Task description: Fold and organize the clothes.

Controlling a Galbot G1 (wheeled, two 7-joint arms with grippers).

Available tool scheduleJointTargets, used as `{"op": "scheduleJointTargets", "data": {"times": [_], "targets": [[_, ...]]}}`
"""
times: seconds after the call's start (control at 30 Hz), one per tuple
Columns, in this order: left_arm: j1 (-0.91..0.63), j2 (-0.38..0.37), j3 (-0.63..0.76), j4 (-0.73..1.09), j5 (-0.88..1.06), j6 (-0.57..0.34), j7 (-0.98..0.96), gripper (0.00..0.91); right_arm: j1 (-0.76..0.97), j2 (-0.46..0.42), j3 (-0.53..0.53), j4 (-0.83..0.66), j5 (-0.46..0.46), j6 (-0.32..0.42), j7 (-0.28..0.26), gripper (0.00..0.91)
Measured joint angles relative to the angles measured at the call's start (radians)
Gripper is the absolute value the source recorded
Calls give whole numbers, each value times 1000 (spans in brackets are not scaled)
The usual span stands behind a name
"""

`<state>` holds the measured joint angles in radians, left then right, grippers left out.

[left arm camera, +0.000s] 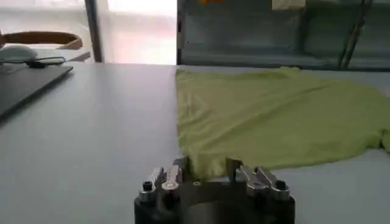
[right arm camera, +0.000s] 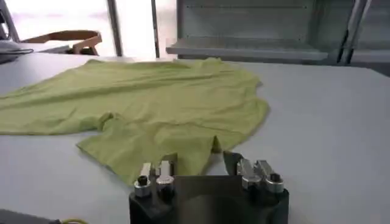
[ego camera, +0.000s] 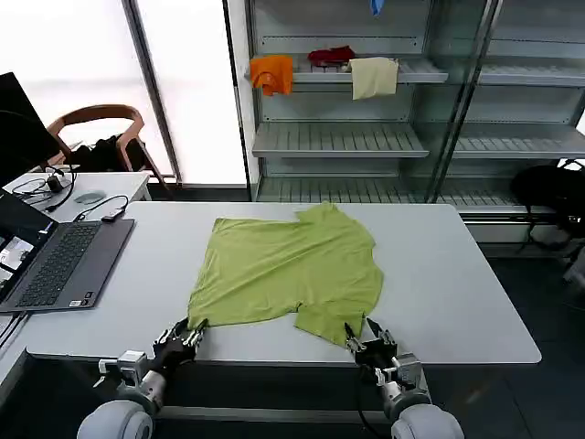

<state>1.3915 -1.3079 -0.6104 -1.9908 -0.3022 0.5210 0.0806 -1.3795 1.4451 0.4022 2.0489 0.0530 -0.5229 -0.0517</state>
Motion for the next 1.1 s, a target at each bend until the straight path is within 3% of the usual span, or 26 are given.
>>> {"op": "scheduleJointTargets", "data": {"times": [0.7, 1.1], "targets": [[-25, 11, -18, -2, -9, -17, 10, 0, 14, 5, 21, 40, 58, 78, 29, 0], [-108, -2, -9, 18, -85, -12, -4, 0, 129, 20, 19, 5, 69, 49, 56, 0]]}}
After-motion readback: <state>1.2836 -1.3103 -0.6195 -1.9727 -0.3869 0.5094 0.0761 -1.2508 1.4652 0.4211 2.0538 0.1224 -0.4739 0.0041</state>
